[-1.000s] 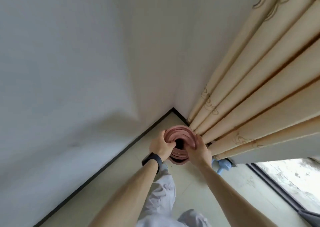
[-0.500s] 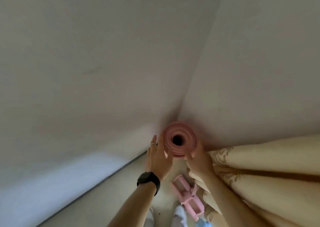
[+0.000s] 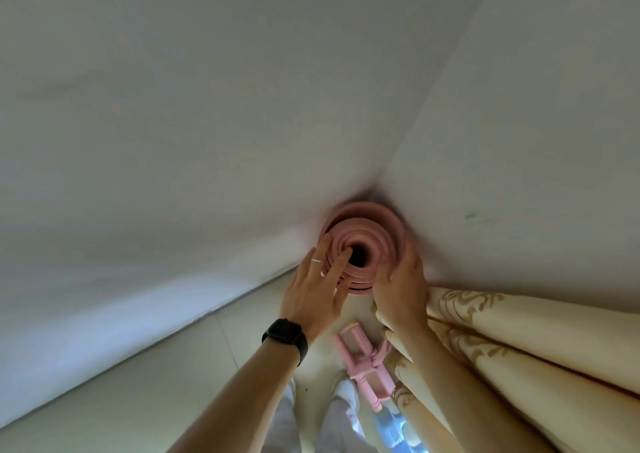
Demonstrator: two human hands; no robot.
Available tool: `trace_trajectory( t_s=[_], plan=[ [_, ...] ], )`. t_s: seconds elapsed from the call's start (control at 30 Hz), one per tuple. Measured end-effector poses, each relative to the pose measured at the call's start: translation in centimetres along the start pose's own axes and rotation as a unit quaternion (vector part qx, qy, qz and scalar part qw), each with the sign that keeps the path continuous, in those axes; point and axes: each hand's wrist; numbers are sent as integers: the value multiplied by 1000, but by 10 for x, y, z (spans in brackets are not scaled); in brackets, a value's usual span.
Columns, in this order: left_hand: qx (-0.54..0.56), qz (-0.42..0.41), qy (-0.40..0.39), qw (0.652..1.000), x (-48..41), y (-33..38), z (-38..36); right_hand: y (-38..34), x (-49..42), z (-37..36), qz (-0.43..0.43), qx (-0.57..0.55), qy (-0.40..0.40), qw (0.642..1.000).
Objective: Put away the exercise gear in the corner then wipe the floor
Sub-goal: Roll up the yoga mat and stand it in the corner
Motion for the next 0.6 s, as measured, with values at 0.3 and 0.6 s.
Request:
trace_trajectory(
  t_s=[0.3, 0.6],
  plan=[
    [-12, 49, 32, 998, -13, -2, 10, 1, 33, -6, 6, 87, -27, 996],
    [57, 40, -6, 998, -4, 9, 19, -2, 13, -10, -229, -259, -115, 931]
  ],
)
Point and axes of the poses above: each hand's wrist, its own x-axis away from the middle knuckle, its own z-axis out of the back of the hand, y = z × x, and after that the axes turned 13 degrees about -y, right-handed
